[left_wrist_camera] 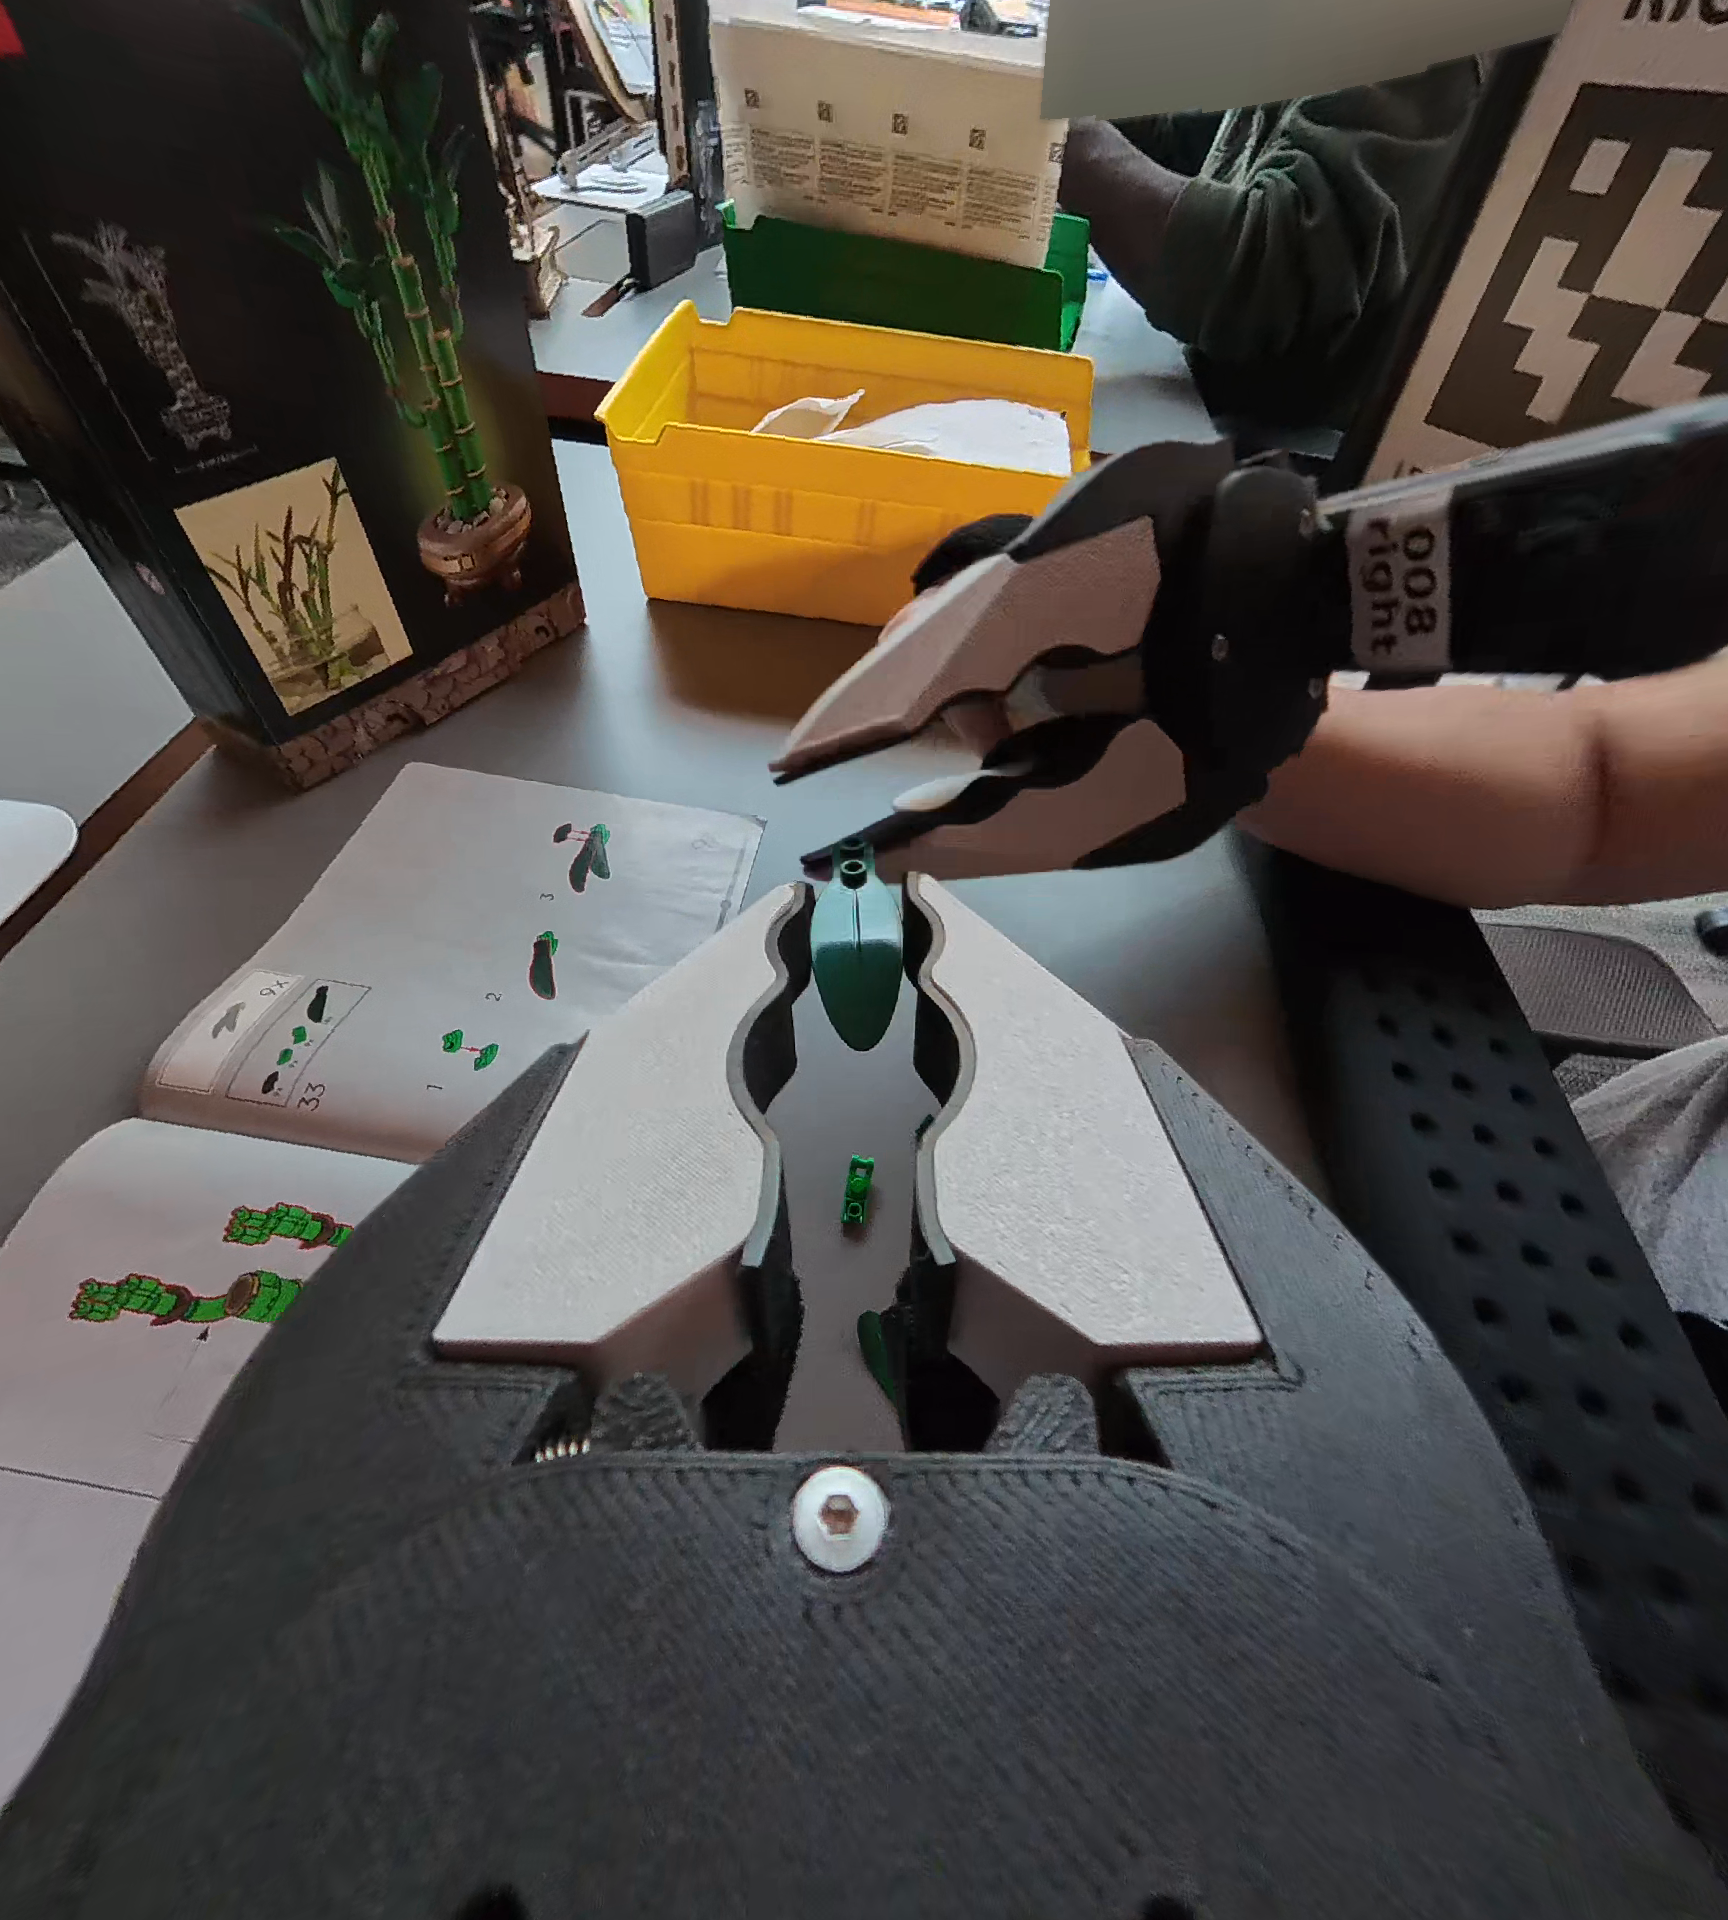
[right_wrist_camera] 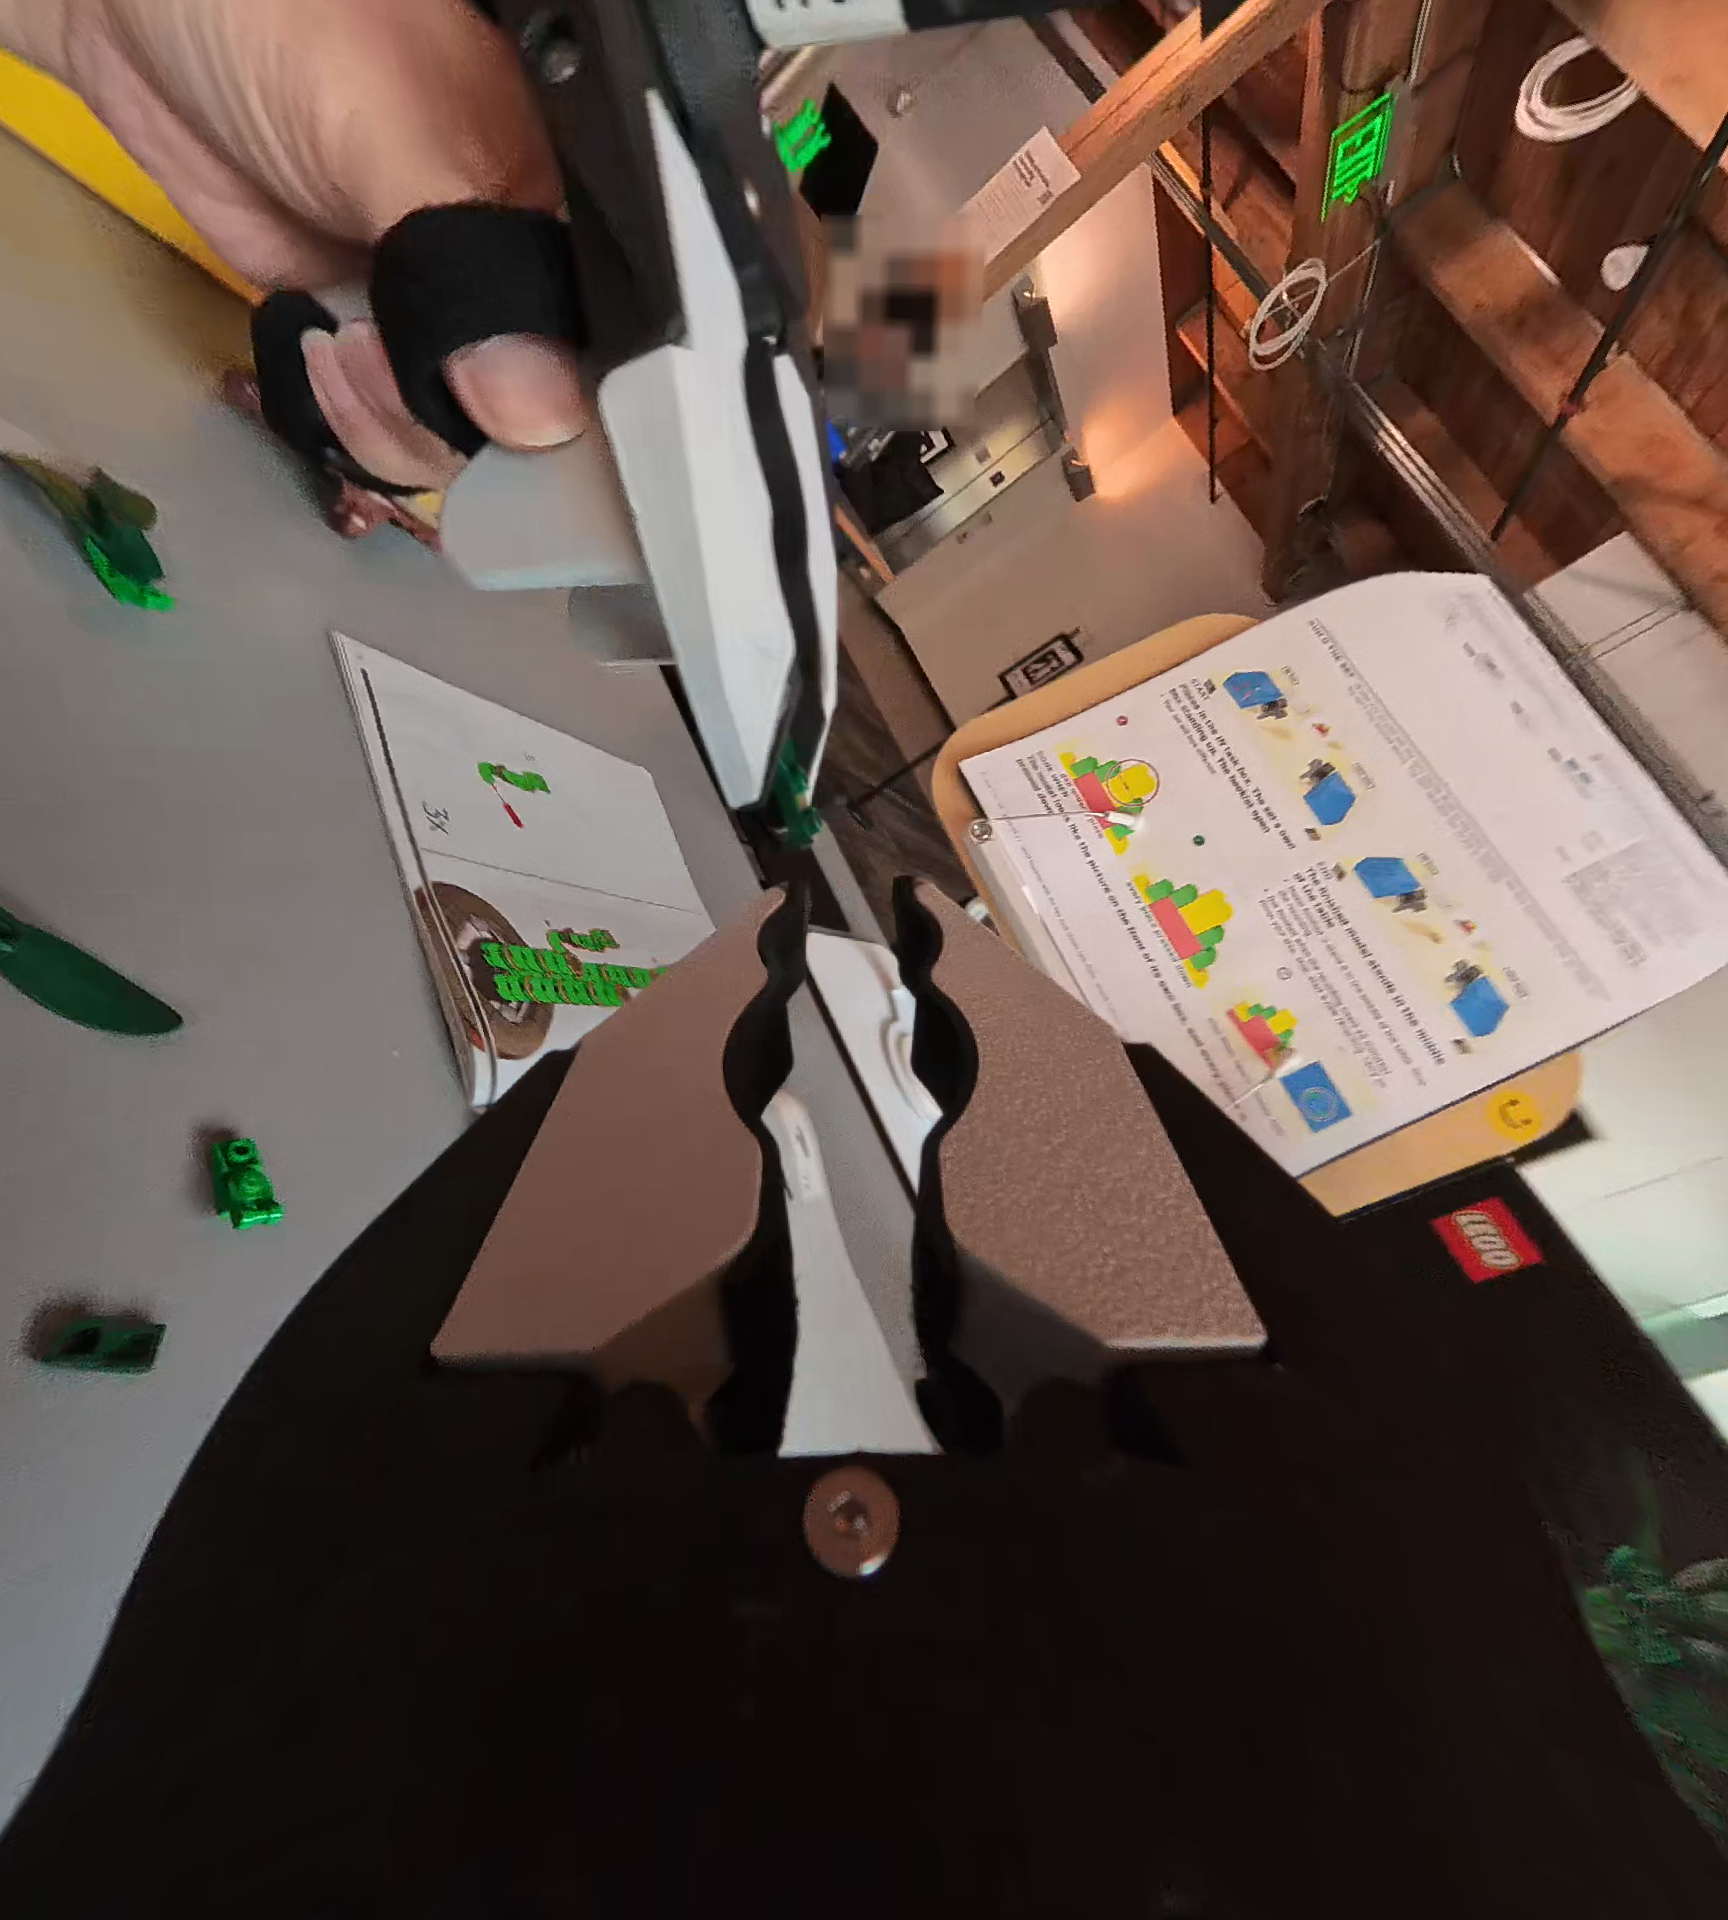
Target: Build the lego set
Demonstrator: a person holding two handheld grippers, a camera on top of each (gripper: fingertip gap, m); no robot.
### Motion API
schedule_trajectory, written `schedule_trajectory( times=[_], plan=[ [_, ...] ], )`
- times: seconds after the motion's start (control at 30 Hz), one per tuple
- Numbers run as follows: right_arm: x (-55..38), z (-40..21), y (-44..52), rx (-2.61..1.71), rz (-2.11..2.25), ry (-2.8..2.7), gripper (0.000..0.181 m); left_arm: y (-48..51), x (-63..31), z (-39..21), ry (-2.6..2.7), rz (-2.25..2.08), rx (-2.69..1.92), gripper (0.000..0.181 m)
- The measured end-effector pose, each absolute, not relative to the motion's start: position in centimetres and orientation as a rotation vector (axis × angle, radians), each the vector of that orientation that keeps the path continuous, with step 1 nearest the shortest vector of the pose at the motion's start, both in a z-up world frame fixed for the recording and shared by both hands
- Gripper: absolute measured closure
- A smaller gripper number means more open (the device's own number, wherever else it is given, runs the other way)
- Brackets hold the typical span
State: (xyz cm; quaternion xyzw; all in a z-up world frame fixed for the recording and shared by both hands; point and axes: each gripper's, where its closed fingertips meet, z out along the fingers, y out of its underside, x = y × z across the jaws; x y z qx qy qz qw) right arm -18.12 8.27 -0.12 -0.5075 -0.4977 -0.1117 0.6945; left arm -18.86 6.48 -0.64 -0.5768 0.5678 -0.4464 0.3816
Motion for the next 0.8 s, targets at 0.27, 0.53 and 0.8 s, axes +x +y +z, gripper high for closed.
schedule_trajectory(
  times=[0.27, 0.53, 0.8],
  plan=[
    [-17.9, -5.8, 7.1, -1.507, 0.479, -1.204, 0.165, 7.1, -20.5, -2.1, 1.565, -0.976, -1.461, 0.166],
    [-18.3, -12.8, 5.9, -1.747, 0.783, -1.333, 0.165, 7.3, -21.0, -2.5, 1.581, -0.983, -1.48, 0.166],
    [-18.9, -14.9, 5.7, -1.815, 0.716, -1.416, 0.165, 7.2, -20.8, -3.2, 1.603, -1.003, -1.478, 0.166]
  ],
)
